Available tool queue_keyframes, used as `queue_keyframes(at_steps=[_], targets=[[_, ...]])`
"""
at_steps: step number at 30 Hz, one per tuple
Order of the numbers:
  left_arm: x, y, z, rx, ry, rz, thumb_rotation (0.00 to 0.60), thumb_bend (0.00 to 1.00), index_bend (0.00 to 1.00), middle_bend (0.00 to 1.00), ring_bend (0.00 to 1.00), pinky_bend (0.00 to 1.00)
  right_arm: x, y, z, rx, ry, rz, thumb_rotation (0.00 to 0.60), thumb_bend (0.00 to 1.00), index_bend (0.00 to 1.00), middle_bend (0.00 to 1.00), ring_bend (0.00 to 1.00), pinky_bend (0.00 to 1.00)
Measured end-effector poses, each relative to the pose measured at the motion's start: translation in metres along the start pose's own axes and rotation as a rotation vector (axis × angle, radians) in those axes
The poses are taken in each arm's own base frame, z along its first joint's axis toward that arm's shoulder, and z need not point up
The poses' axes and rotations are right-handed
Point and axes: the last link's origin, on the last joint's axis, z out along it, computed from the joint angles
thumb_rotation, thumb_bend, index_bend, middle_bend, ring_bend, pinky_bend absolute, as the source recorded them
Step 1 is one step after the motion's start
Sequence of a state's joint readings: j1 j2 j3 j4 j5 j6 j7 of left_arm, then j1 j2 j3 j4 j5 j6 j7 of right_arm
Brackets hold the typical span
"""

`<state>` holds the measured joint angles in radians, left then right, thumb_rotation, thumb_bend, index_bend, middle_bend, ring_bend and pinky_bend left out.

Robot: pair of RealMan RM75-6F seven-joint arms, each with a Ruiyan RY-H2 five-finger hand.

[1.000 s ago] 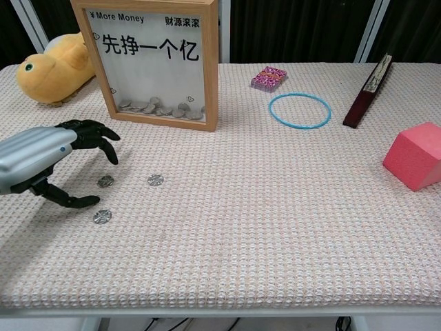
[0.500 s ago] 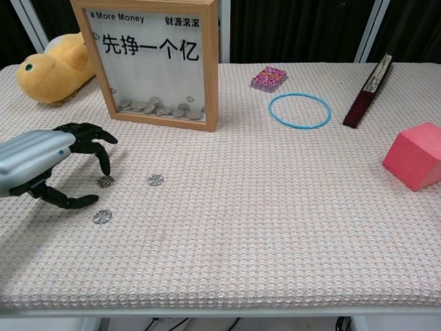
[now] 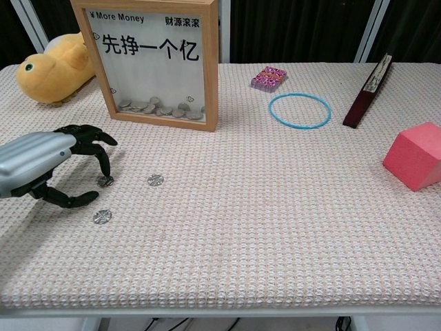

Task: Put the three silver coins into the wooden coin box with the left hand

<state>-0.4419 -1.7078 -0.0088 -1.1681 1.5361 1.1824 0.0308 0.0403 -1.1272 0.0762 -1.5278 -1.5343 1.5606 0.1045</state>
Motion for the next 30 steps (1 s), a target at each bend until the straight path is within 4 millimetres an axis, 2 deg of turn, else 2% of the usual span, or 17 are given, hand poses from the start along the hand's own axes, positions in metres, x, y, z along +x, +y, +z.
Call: queue_keyframes(at_steps=[30], targets=[[-0.0037, -0.0018, 0.0040, -0.013, -0.011, 0.025, 0.600, 0.26, 0.41, 0.14, 0.00, 0.06, 0.0028, 0.0046, 0.0033, -0.015, 0.007, 0.000, 0.600, 0.32, 0.00, 0.00, 0.00, 0.00]])
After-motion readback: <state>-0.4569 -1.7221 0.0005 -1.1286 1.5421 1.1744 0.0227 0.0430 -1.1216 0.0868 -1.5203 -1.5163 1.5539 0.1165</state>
